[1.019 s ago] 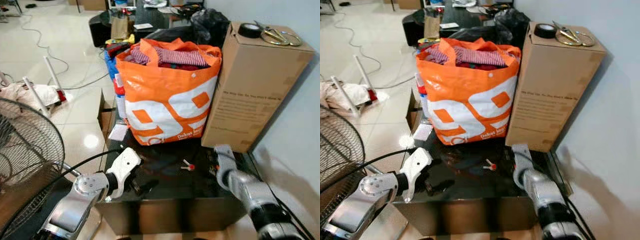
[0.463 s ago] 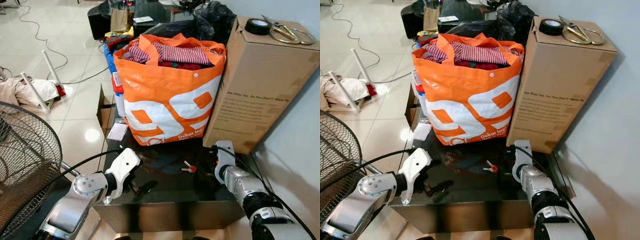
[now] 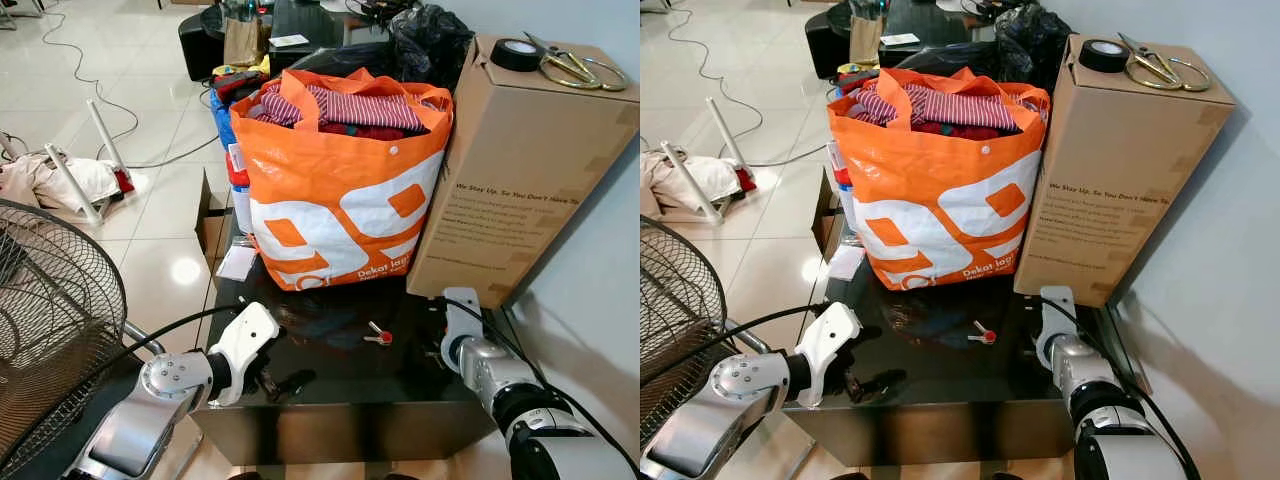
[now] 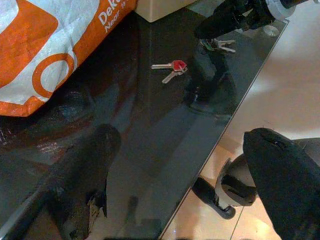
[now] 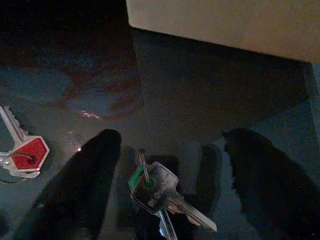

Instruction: Hang keys on a hook

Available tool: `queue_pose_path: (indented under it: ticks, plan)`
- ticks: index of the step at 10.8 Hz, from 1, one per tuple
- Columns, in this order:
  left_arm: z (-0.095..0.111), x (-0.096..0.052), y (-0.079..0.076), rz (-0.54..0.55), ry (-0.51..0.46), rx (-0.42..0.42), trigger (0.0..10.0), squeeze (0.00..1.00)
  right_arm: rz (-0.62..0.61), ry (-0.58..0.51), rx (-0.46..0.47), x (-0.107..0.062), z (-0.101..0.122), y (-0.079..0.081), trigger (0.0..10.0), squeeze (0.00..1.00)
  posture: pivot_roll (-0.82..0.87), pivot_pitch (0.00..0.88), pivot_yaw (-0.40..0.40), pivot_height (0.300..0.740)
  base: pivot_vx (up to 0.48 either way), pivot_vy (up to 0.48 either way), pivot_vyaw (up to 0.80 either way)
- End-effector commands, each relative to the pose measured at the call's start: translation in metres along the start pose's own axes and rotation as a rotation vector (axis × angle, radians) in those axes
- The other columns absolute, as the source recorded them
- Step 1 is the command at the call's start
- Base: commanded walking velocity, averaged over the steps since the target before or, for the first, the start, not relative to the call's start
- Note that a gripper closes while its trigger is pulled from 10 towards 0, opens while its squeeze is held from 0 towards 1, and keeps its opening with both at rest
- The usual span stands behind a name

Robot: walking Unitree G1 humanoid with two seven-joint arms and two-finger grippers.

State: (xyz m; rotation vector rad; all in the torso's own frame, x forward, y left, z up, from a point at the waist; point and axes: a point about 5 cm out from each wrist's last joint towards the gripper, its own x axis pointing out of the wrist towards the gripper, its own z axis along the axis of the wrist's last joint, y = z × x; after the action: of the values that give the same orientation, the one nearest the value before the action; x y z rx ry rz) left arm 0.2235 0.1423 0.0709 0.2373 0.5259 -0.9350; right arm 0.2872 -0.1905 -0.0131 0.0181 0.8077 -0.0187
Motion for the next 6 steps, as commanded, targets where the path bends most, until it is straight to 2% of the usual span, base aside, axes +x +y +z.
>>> queue_pose_path:
  ticks: [1, 3, 6]
  plan:
    - [0.0018, -0.0022, -0.0022, -0.014, 0.000, 0.007, 10.0, 0.05, -0.015, -0.009, 0.020, 0.0001, 0.0020, -0.0028, 2.7, 0.00, 0.02, 0.000, -0.011, 0.740, 0.000, 0.000, 0.00]
    - [0.0001, -0.0054, -0.0043, -0.023, 0.011, 0.003, 10.0, 0.05, -0.022, 0.004, 0.036, 0.0004, -0.0032, -0.0032, 0.5, 0.00, 0.03, 0.000, -0.004, 0.740, 0.000, 0.000, 0.00]
    - [0.0001, -0.0086, -0.0064, -0.031, 0.021, -0.001, 10.0, 0.05, -0.021, 0.006, 0.067, 0.0009, -0.0074, -0.0008, 0.3, 0.00, 0.03, 0.000, 0.005, 0.740, 0.000, 0.000, 0.00]
